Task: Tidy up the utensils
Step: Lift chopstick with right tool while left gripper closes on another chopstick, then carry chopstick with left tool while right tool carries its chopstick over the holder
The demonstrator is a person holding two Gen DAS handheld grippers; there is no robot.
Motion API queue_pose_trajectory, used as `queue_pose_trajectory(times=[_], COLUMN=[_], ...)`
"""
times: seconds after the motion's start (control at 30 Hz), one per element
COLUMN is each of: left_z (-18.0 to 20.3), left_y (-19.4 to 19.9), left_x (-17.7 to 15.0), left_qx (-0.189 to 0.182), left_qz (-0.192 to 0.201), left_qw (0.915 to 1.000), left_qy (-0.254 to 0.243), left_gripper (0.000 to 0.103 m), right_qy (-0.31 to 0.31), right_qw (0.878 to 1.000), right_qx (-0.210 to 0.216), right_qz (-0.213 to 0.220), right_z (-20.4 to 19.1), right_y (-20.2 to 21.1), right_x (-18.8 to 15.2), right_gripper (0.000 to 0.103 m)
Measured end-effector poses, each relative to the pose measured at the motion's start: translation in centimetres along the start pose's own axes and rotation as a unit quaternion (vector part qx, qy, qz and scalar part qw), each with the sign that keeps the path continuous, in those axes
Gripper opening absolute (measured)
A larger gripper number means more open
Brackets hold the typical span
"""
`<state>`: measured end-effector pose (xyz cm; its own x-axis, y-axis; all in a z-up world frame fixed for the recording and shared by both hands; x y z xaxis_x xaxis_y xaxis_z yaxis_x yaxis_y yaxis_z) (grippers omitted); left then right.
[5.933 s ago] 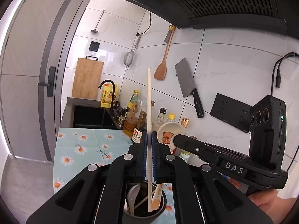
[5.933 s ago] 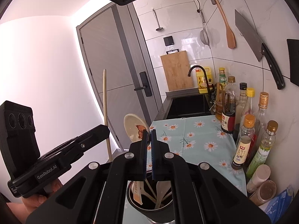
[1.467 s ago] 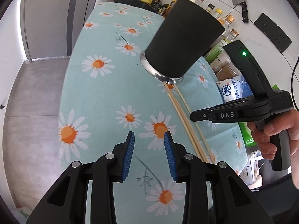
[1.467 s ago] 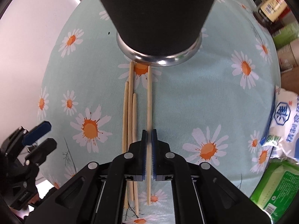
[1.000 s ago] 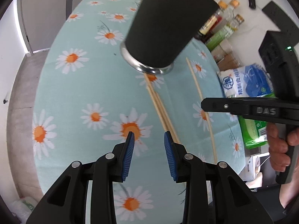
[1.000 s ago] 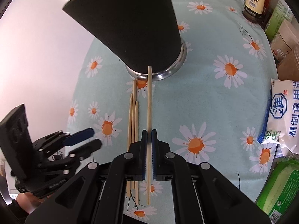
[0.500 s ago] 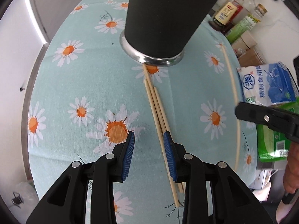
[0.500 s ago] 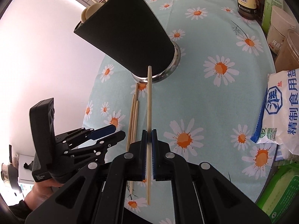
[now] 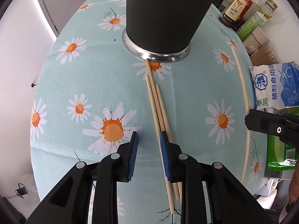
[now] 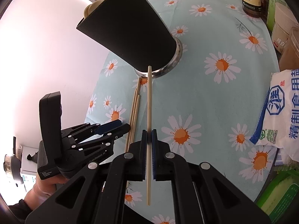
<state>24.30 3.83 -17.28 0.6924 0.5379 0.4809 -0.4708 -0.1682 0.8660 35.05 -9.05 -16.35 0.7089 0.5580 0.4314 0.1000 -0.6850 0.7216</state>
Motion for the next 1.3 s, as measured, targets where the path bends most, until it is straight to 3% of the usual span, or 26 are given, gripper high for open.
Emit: queue_pose_trajectory(times=[0.2, 0.37, 0.5, 0.9, 1.3], left_z=[0.7, 0.6, 0.6, -3.7, -5.7], left_y=[-0.5, -1.1, -1.3, -0.7, 6.1], left_x=[0.4, 0.9, 1.1, 1.3, 2.9], left_qx=[0.01, 0.031, 0.033, -0.021, -0.078], left_qz=[-0.002, -0.006, -0.013, -0.01, 0.072], left_qw=[0.9999, 0.9995, 0.9993, 0.9961, 0.993], left_qy=[0.002, 0.002, -0.006, 0.084, 0.052], left_gripper=[0.023, 0.01, 0.008, 0.004, 0.004], right_qy=[-0.002, -0.007, -0.016, -0.025, -0.011], right_qw=[1.0, 1.0, 0.999, 1.0, 0.999], right_qx=[0.01, 0.022, 0.029, 0.006, -0.026], right_qz=[-0.001, -0.001, 0.0, -0.002, 0.041], right_z=[0.3, 0.6, 0.8, -0.4, -5.2], right_y=[0.6, 0.7, 0.6, -0.1, 1.4], right_x=[0.0, 0.1, 0.1, 0.0, 1.1], right_gripper=[0.005, 0.005, 0.005, 0.005, 0.005])
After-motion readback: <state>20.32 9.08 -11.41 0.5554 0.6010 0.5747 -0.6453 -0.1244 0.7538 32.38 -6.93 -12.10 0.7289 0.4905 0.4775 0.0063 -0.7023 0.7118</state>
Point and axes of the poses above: each gripper's, at about its wrist camera, not at the fingertips, and y roughly against the way its jaws point, z to its right, x to its top, the point moved 1 cm from there along -y, roughly the way its jaws point, and after that the axes turned 15 degrees about z, right-handed, at the moved point
